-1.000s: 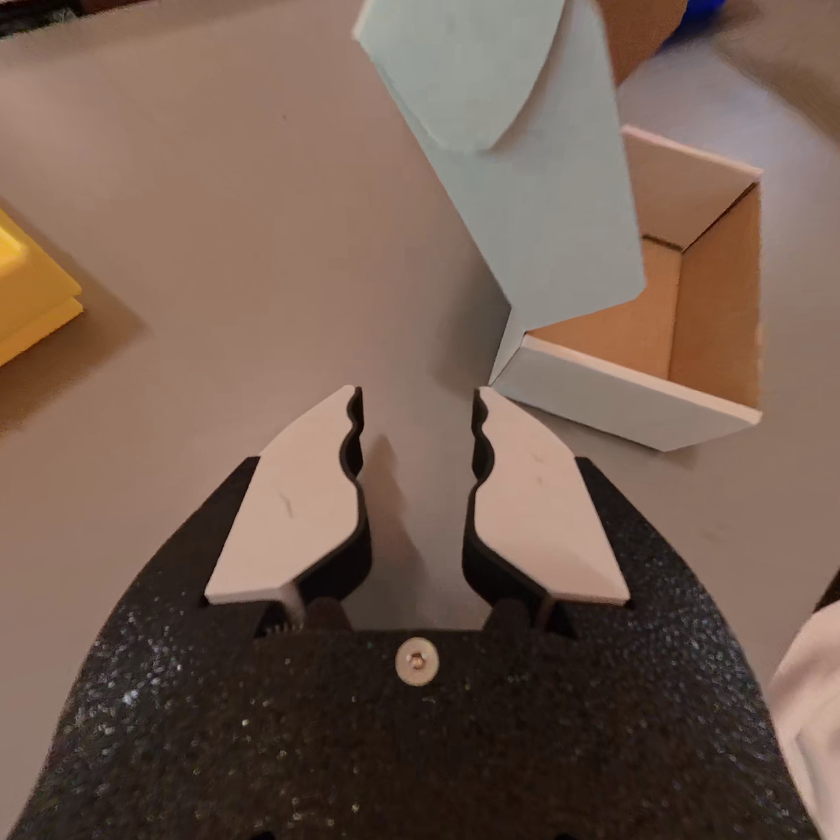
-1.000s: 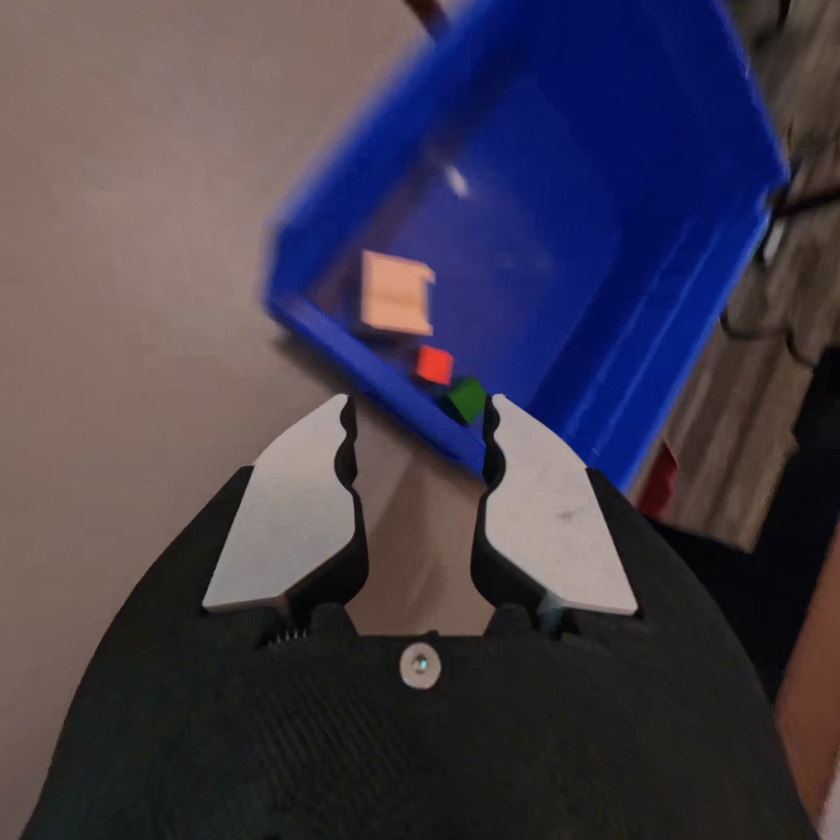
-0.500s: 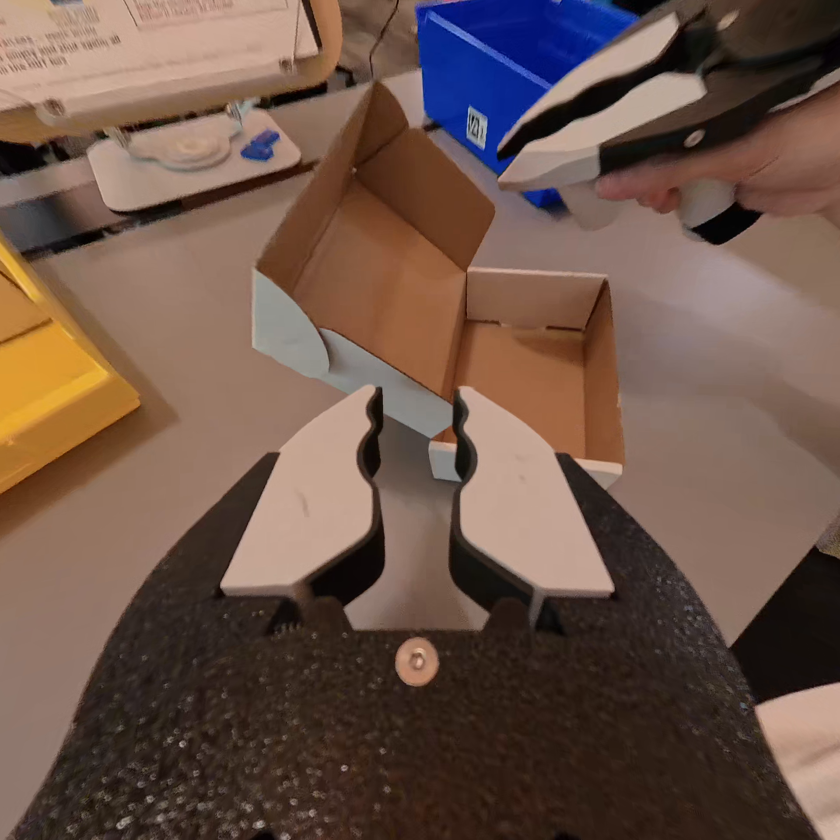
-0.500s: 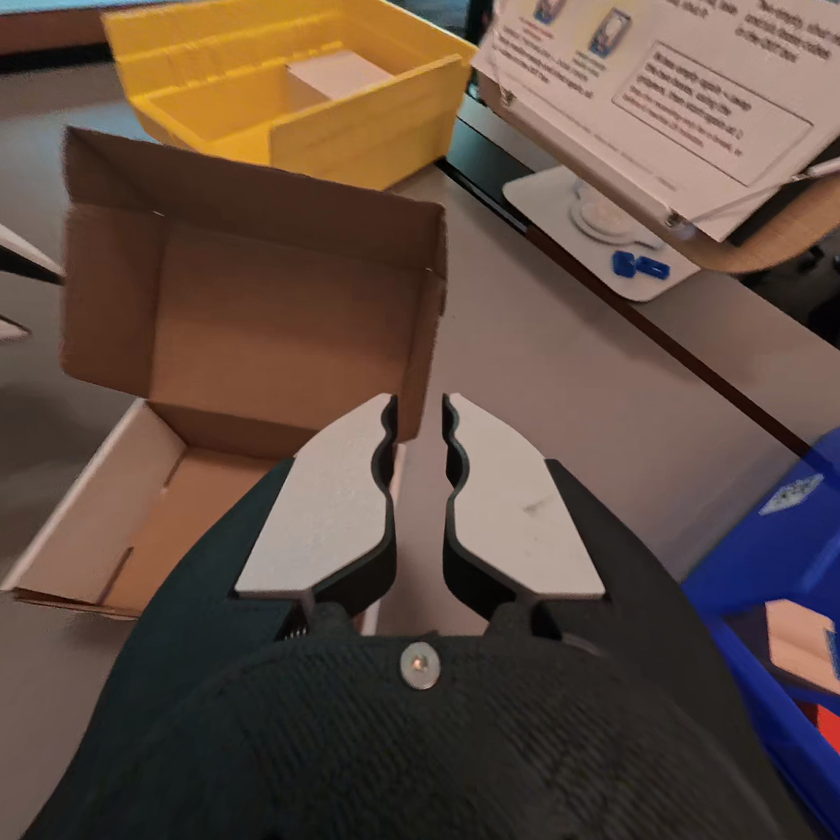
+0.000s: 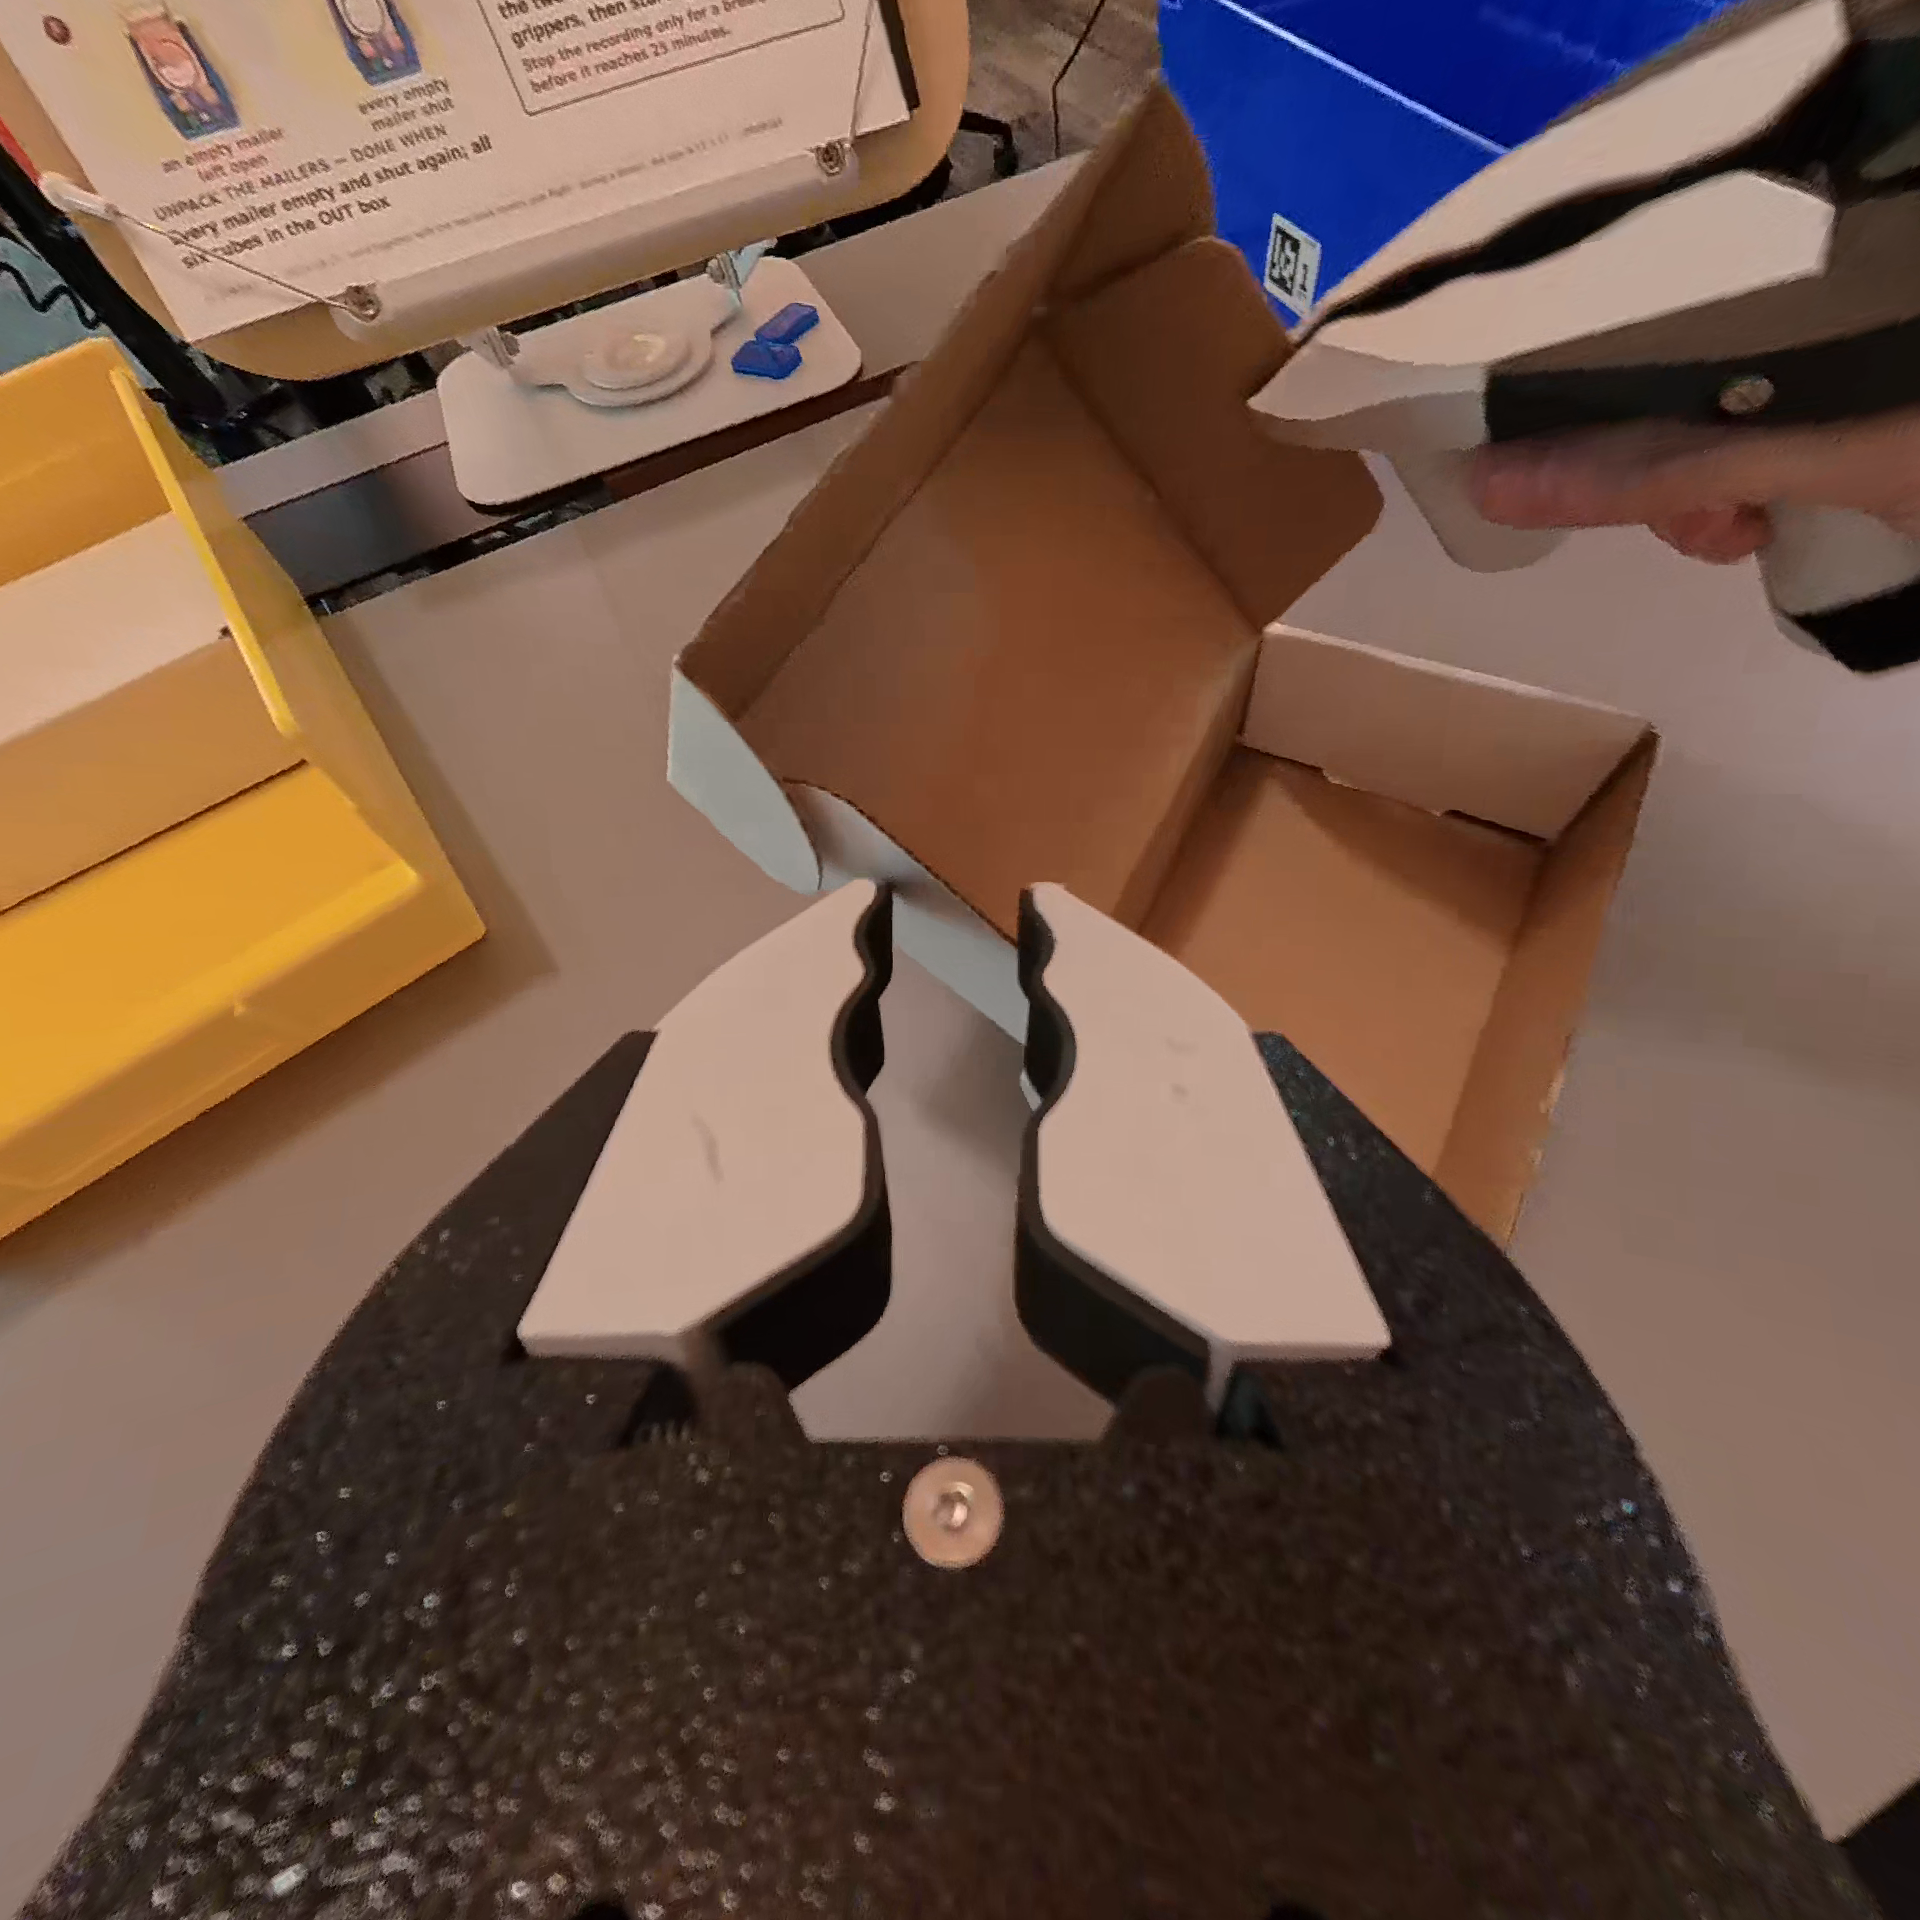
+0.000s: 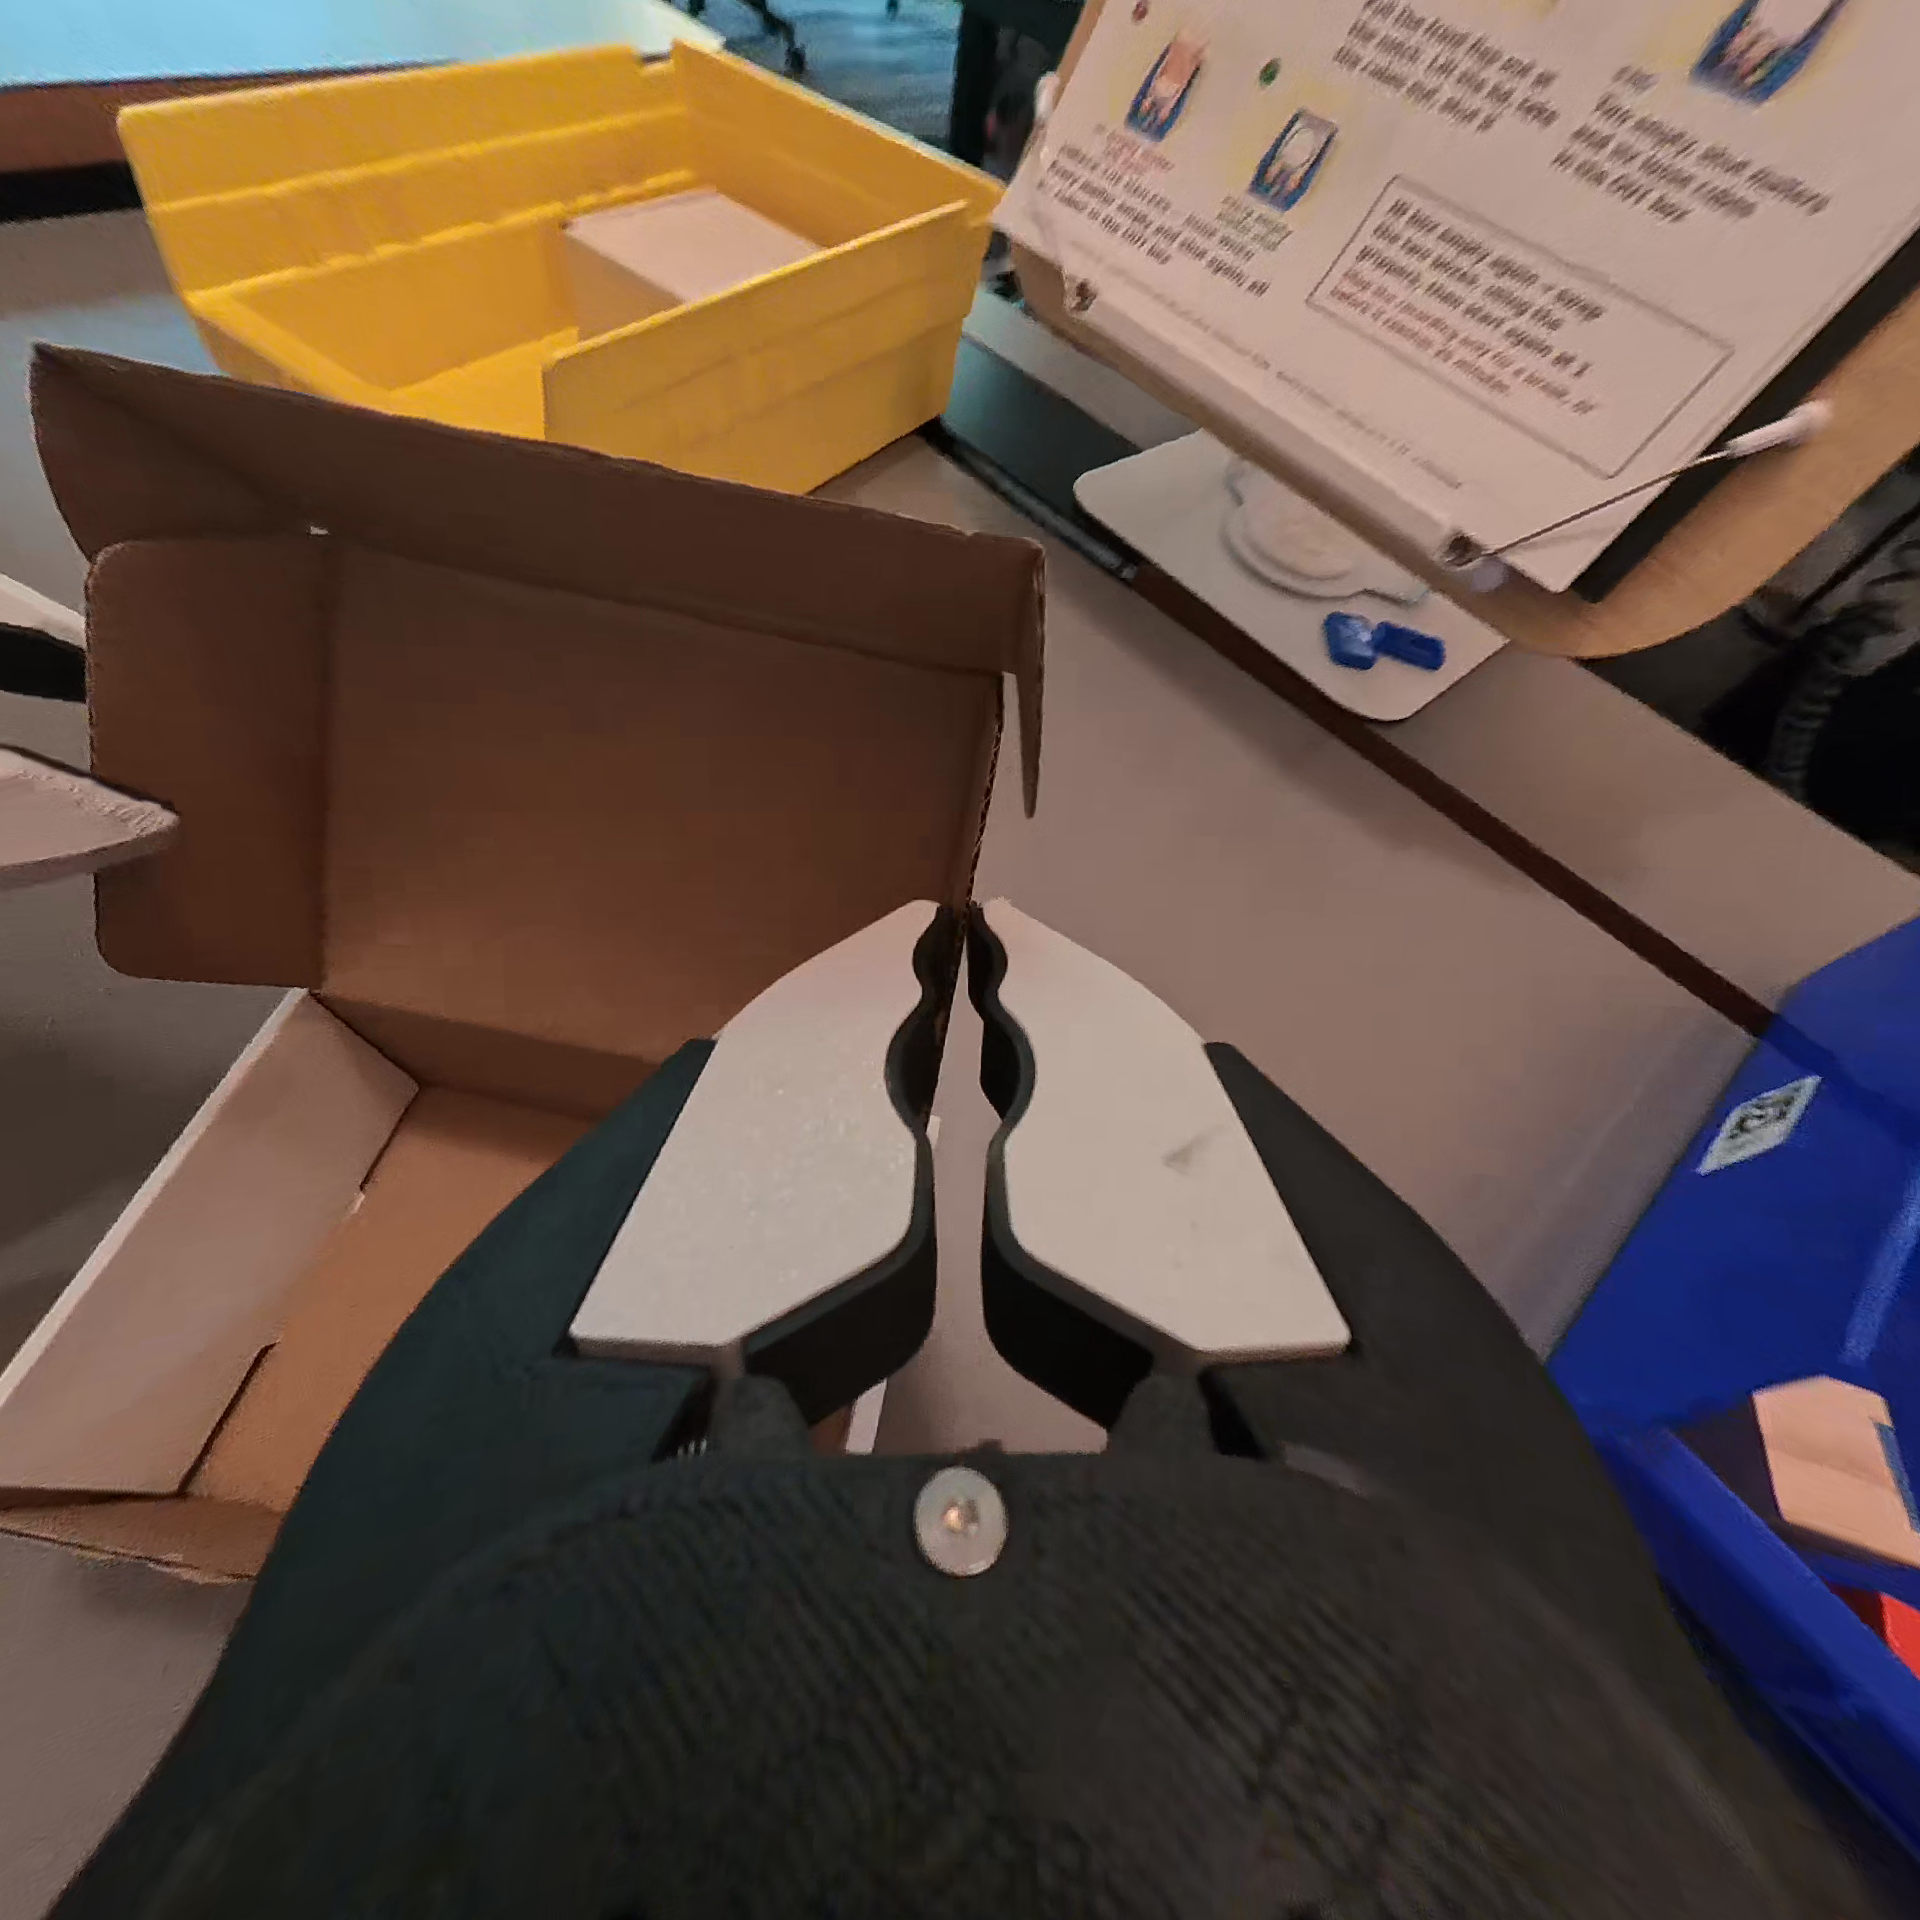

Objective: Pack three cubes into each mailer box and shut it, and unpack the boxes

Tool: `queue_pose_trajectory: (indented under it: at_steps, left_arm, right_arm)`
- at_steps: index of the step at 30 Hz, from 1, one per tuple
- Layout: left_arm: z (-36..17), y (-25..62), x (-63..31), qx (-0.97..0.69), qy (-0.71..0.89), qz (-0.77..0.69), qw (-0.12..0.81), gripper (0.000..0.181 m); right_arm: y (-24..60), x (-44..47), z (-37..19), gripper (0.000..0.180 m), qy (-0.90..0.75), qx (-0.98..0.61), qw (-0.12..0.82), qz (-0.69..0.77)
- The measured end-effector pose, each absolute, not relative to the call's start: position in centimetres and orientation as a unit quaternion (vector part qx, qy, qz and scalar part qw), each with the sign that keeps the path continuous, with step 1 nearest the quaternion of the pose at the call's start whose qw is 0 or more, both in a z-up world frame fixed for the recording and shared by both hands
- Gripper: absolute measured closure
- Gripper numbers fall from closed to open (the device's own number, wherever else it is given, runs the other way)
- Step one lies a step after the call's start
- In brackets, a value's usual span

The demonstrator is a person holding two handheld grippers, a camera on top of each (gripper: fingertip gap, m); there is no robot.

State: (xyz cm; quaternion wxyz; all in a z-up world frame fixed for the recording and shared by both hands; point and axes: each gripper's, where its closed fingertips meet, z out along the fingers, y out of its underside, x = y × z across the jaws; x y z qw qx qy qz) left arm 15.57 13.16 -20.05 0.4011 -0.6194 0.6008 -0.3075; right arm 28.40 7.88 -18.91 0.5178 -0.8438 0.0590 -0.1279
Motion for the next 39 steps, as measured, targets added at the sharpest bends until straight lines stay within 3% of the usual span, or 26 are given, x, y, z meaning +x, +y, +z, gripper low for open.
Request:
queue_pose_trajectory:
  at_steps: [11, 17, 25, 34, 39]
  left_arm:
    - [-19.5, 15.3, 17.4, -0.624, 0.559, -0.264, 0.478, 0.175]
    - [-19.7, 13.6, 15.6, -0.609, 0.500, -0.311, 0.531, 0.177]
    - [-20.2, 11.1, 12.8, -0.666, 0.392, -0.425, 0.472, 0.175]
    - [-21.7, 10.1, 10.1, -0.639, 0.464, -0.360, 0.498, 0.178]
    - [-21.7, 9.3, 9.5, -0.628, 0.477, -0.349, 0.507, 0.179]
  right_arm:
    - [3.9, 26.2, -19.4, 0.176, 0.165, -0.753, 0.606, -0.197]
    - [1.9, 23.8, -19.8, 0.176, 0.177, -0.739, 0.602, -0.247]
    - [0.8, 20.2, -20.5, 0.175, 0.197, -0.722, 0.618, -0.241]
    - [-1.3, 18.1, -22.0, 0.175, 0.145, -0.763, 0.569, -0.270]
    - [-2.2, 16.7, -22.1, 0.166, 0.086, -0.773, 0.546, -0.312]
